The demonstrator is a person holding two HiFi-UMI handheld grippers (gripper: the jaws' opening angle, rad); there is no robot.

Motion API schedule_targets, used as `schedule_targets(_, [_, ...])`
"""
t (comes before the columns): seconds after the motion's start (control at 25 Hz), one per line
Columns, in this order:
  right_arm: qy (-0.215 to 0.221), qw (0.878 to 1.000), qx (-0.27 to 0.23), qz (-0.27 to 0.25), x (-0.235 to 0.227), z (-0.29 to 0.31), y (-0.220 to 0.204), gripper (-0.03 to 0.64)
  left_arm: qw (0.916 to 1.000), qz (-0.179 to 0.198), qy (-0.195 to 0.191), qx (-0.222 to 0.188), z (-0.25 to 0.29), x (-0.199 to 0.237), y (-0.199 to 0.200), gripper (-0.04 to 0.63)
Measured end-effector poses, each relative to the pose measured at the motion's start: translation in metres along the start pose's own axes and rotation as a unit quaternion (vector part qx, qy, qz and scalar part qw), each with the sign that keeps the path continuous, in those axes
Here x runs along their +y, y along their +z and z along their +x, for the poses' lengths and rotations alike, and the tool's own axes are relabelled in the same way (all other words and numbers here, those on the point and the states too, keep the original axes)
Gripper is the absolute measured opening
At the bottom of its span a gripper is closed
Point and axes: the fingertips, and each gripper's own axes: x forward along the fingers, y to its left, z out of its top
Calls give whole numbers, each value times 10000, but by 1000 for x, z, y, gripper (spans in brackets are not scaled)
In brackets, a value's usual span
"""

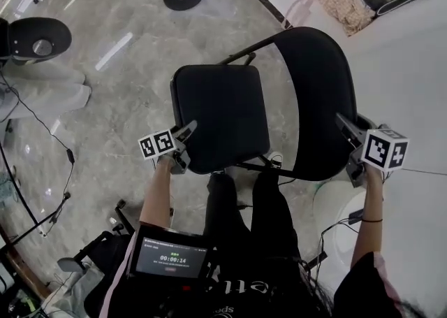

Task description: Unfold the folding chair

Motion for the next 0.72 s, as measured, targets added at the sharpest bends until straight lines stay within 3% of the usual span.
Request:
schedule_targets(0.08, [-113,9999,-56,-62,9,6,-1,135,9999,23,135,47,0,19,1,306])
schedule_targets(0.36, [-320,9995,-75,-18,8,35,-8,143,9999,-136,11,3,4,74,2,302])
schedule_targets(0.72, [-167,9996,-139,-161,16,68,-19,147,9984,-447,-253,-235,6,138,-21,316])
